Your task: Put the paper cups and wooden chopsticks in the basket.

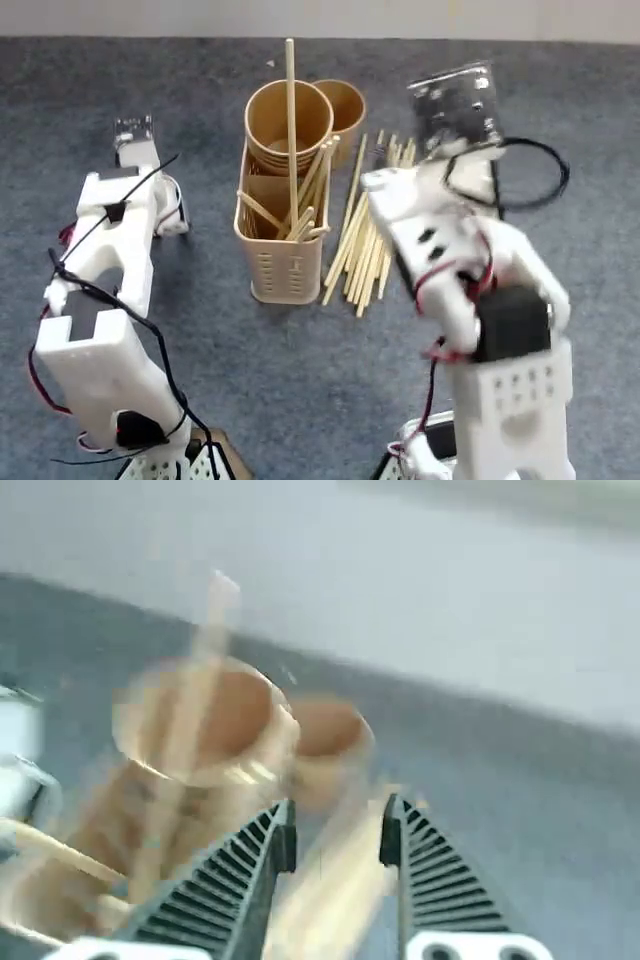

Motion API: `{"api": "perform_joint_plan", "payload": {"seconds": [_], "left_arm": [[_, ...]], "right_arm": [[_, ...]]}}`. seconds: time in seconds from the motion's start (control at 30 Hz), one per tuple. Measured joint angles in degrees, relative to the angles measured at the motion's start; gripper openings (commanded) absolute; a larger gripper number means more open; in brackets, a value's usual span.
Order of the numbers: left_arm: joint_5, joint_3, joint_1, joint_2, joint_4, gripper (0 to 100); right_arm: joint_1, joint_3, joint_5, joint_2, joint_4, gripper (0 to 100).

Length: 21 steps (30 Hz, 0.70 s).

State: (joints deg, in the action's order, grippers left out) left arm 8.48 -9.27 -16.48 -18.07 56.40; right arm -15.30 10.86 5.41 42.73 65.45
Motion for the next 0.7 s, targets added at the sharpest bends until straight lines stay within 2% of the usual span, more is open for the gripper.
{"api": "perform_joint_plan", "payload": {"seconds": [0.13, 0.27, 0.37, 0.47, 0.7], "left_arm": [[-6.07, 18.55, -0.79, 5.10, 16.26, 17], [-10.20, 42.02, 2.55, 6.95, 32.97, 17], [-11.08, 56.53, 7.65, 8.00, 41.85, 22], [-11.25, 62.33, 11.69, 8.88, 43.87, 28], [-11.43, 68.13, 22.95, 8.79, 43.78, 28]], "right_arm": [[8.00, 11.25, 0.00, -0.26, -2.55, 14.9], [9.23, 23.91, -0.44, -0.53, -11.87, 14.9], [9.49, 32.18, -3.43, -0.53, -16.26, 14.9], [9.49, 39.30, -4.31, -0.53, -20.04, 14.9], [9.49, 55.47, -4.57, -0.53, -33.58, 14.9]]}}
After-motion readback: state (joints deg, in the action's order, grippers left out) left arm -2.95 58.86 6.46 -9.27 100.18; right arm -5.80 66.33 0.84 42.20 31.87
